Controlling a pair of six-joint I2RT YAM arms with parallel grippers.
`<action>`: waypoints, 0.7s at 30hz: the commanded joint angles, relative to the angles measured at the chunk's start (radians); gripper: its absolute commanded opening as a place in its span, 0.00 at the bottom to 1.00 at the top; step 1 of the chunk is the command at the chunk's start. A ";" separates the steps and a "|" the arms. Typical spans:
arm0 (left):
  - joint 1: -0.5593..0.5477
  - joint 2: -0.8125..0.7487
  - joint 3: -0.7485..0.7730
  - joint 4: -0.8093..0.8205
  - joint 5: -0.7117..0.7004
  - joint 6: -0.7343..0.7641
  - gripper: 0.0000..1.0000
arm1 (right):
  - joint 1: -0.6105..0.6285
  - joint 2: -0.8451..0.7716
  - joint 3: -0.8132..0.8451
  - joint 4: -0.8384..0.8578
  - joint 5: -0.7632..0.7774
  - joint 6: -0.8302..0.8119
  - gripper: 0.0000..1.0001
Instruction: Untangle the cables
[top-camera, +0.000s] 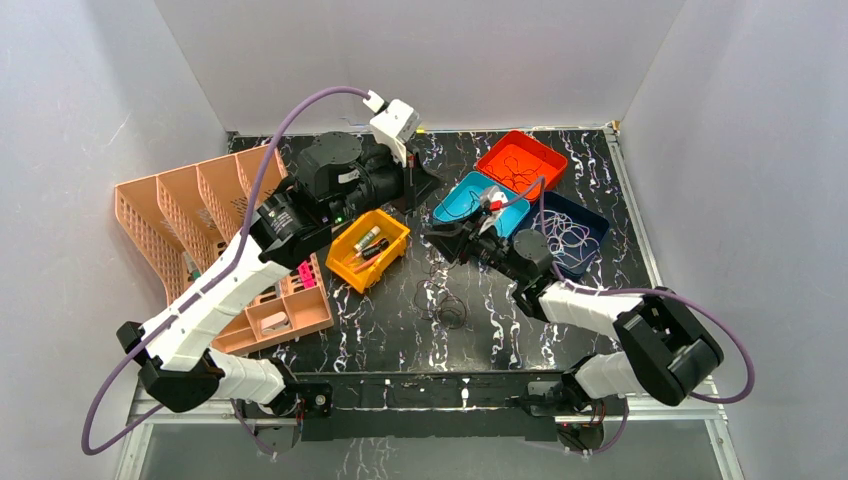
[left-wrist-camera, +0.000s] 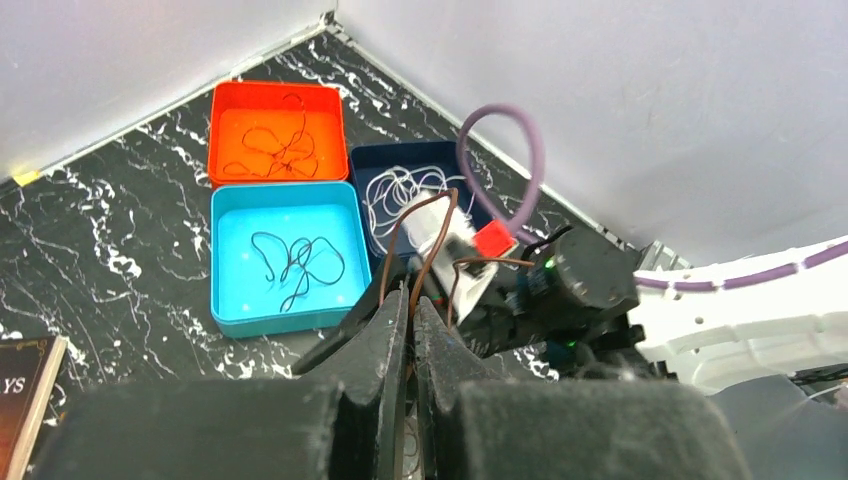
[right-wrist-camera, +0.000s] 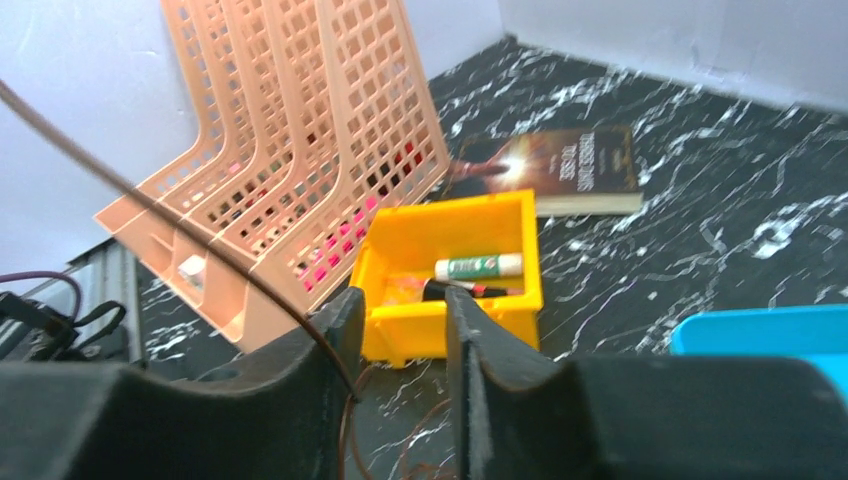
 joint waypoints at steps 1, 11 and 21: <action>-0.002 0.007 0.091 0.021 0.027 0.006 0.00 | 0.001 0.026 0.002 0.100 -0.030 0.058 0.36; -0.003 0.053 0.246 0.049 -0.001 0.041 0.00 | 0.001 0.023 -0.175 0.082 0.023 0.077 0.26; -0.002 0.127 0.416 0.080 -0.054 0.109 0.00 | 0.000 0.025 -0.294 0.084 0.058 0.099 0.26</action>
